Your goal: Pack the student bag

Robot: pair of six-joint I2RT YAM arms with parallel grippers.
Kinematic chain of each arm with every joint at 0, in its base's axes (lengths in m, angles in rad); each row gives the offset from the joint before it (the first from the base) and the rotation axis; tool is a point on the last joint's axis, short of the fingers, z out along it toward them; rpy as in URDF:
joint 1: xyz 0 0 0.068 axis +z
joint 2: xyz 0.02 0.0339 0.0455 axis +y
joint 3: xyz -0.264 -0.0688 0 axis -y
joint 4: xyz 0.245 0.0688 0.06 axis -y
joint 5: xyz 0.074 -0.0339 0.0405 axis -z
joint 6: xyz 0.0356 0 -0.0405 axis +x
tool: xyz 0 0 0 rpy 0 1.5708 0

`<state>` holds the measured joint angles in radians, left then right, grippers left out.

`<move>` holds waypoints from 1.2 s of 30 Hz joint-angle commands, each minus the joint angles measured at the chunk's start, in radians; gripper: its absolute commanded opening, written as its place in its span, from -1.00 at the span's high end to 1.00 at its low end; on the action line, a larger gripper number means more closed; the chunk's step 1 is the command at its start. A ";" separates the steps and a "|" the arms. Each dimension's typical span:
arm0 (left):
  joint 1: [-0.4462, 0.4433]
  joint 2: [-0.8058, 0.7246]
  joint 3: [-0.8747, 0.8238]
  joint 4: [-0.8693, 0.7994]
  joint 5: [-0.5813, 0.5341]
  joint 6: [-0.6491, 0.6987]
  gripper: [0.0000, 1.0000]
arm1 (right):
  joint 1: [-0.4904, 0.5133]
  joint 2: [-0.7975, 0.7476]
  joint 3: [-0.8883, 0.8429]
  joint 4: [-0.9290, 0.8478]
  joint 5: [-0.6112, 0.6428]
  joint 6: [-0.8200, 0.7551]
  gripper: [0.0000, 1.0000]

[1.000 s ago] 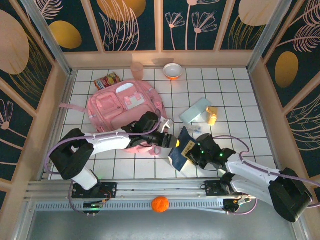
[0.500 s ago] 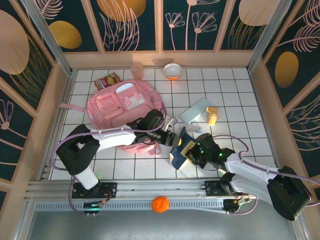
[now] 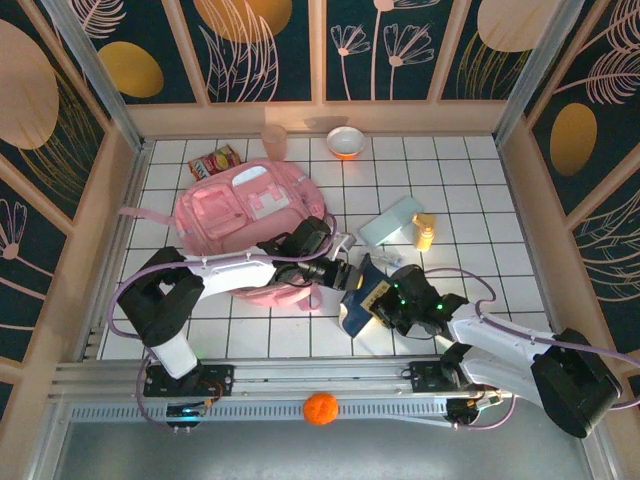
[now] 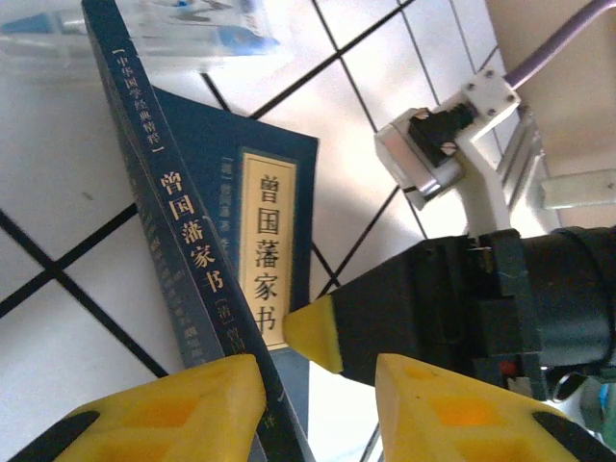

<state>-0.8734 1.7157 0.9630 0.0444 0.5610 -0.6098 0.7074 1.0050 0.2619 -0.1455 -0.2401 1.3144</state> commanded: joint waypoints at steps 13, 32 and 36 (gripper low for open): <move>-0.040 0.078 -0.038 0.055 0.193 -0.006 0.07 | -0.012 0.014 0.004 0.039 0.056 -0.038 0.75; -0.017 0.026 -0.058 -0.169 -0.050 -0.001 0.05 | -0.014 0.068 0.038 0.251 0.038 -0.099 0.75; 0.016 -0.047 -0.091 -0.201 -0.099 0.004 0.03 | -0.010 0.140 0.077 0.312 0.029 -0.117 0.77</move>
<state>-0.8482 1.6672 0.9306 0.0162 0.4763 -0.6067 0.6952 1.0950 0.2867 -0.0303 -0.2325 1.2369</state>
